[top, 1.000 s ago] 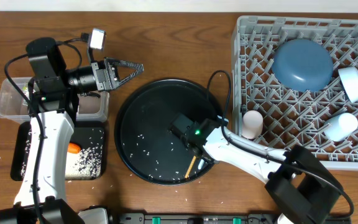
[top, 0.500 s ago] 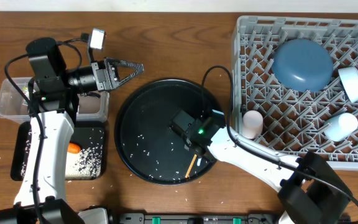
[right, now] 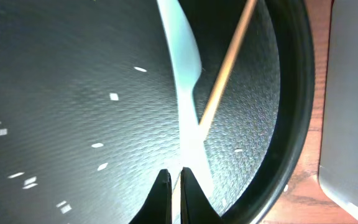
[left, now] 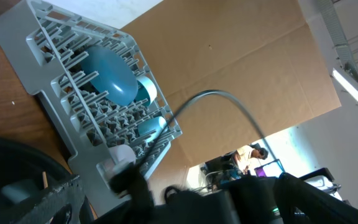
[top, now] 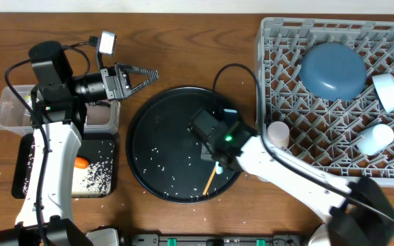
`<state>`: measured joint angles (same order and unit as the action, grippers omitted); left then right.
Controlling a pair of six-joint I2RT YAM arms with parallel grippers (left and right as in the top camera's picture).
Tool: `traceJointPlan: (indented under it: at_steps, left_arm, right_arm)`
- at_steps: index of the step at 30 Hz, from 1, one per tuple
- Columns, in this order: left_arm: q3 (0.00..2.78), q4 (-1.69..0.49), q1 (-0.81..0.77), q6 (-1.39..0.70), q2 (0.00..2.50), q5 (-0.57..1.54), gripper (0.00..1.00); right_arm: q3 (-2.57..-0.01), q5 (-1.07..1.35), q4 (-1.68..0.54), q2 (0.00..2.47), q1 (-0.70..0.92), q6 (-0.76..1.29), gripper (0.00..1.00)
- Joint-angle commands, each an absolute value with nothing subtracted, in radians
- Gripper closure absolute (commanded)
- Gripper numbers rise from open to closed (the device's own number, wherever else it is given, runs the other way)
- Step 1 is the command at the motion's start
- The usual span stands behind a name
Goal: Sort waste into correct bins and load items into the dishwasher rack
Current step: 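Close right gripper on the white knife and lift it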
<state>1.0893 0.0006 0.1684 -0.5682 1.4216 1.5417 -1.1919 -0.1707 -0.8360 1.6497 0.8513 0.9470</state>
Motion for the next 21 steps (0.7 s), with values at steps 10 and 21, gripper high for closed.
traceJointPlan:
  at_steps: [10,21]
  left_arm:
    - [1.092,0.002,0.171,-0.551,1.423,1.552,0.02]
    - [1.092,0.002,0.171,-0.551,1.423,1.552,0.02]
  right_arm:
    - [-1.215,-0.171,-0.839,1.614,0.837,0.874,0.99]
    - [-1.214,-0.221,-0.815,1.79,0.814,0.778,0.84]
